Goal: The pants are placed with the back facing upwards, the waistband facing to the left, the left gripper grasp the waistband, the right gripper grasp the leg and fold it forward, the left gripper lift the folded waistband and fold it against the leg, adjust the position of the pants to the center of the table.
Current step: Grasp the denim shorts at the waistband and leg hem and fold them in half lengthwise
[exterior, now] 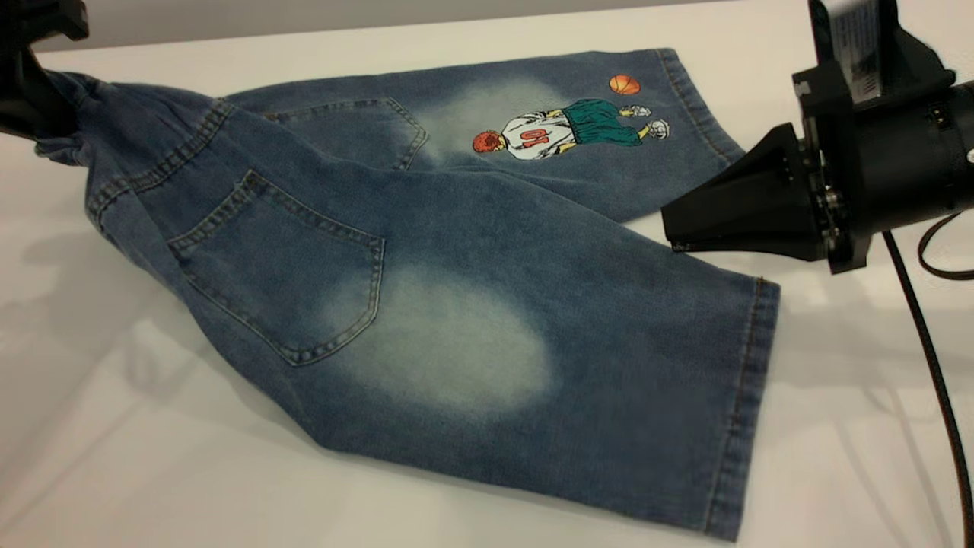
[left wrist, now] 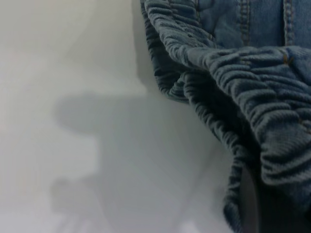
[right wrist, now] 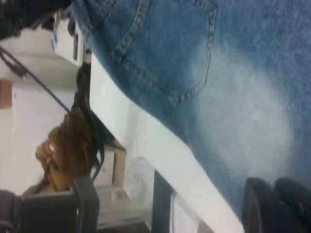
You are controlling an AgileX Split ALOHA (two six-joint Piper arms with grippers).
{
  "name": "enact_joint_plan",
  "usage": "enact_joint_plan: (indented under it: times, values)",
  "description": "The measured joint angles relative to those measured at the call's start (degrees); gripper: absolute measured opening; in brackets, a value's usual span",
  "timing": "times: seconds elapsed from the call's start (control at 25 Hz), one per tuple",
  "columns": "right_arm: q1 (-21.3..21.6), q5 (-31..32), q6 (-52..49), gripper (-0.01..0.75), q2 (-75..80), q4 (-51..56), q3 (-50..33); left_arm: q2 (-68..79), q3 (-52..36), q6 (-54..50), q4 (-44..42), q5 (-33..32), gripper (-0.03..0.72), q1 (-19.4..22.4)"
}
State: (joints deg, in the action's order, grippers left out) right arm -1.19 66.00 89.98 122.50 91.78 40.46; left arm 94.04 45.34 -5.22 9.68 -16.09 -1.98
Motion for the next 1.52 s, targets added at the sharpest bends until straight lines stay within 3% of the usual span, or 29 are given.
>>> enact_joint_plan:
  times: [0.24, 0.56, 0.68, 0.88, 1.28, 1.52]
  values:
    - [0.0, 0.1, -1.0, 0.049, 0.3, -5.4, 0.0, 0.0, 0.0, 0.3, 0.0, -0.1, 0.073, 0.0]
    - [0.0, 0.3, -0.9, 0.337, 0.3, 2.8, 0.0, 0.0, 0.0, 0.5, 0.0, -0.5, 0.073, 0.0]
    - [0.3, 1.0, -1.1, 0.384, 0.3, 7.5, 0.2, 0.0, 0.0, 1.7, 0.0, -0.8, 0.073, 0.0]
    - [0.6, -4.4, -4.7, 0.395, -0.9, 6.2, 0.5, 0.0, 0.0, 1.9, 0.0, -1.0, 0.073, 0.0]
    - [0.6, -20.2, -21.1, 0.395, -14.7, -14.3, 0.5, 0.0, 0.0, 1.9, -0.1, -1.0, 0.073, 0.0]
    - [-2.2, -21.7, -35.7, 0.395, -22.0, -28.3, -3.1, 0.0, 0.0, 1.9, -0.1, -0.7, 0.073, 0.0]
